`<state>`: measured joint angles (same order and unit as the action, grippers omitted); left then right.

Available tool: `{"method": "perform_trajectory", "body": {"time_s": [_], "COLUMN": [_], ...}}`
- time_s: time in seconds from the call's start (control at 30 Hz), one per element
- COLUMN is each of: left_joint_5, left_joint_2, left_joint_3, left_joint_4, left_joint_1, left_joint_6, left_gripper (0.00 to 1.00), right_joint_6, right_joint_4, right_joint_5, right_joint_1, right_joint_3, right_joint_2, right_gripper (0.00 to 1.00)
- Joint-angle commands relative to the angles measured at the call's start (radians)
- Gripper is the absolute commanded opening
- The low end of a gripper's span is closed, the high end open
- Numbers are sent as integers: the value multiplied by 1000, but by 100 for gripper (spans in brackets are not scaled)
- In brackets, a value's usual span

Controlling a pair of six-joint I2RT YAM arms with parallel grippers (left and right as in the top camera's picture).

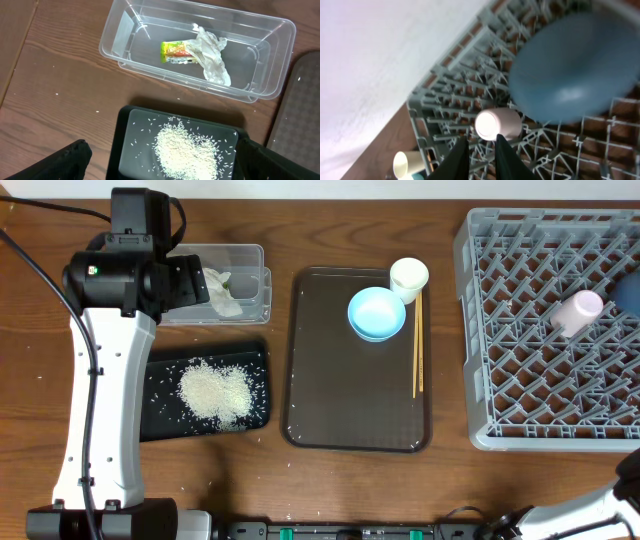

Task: Sort waste into correct bins and load items into the dishwasher rack
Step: 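Lower the blue plate into the rack and open the right gripper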

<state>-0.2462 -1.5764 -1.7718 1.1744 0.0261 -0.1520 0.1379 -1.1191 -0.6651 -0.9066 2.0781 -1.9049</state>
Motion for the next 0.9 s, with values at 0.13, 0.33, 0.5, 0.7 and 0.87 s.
{"method": "perform_trajectory", "body": {"time_s": [0.13, 0.33, 0.5, 0.7, 0.87], "left_joint_5": [-9, -9, -9, -9, -9], "left_joint_2": [7, 7, 7, 7, 7], "left_joint_3": [1, 1, 1, 1, 1], "left_joint_4": [3, 3, 3, 3, 3], "left_joint_1": [-4, -4, -4, -4, -4], "left_joint_6": [10, 9, 10, 10, 10], "left_gripper": [96, 96, 96, 96, 96], "right_joint_6": [31, 41, 40, 34, -39], "right_joint_4": [42, 11, 16, -51, -130], "right_joint_5": [95, 228, 162, 87, 103], "right_joint_1": [33, 93, 164, 335, 578], "right_joint_3": [0, 0, 0, 0, 0], "right_joint_2": [19, 8, 8, 8, 8], "right_gripper": [14, 10, 13, 18, 22]}}
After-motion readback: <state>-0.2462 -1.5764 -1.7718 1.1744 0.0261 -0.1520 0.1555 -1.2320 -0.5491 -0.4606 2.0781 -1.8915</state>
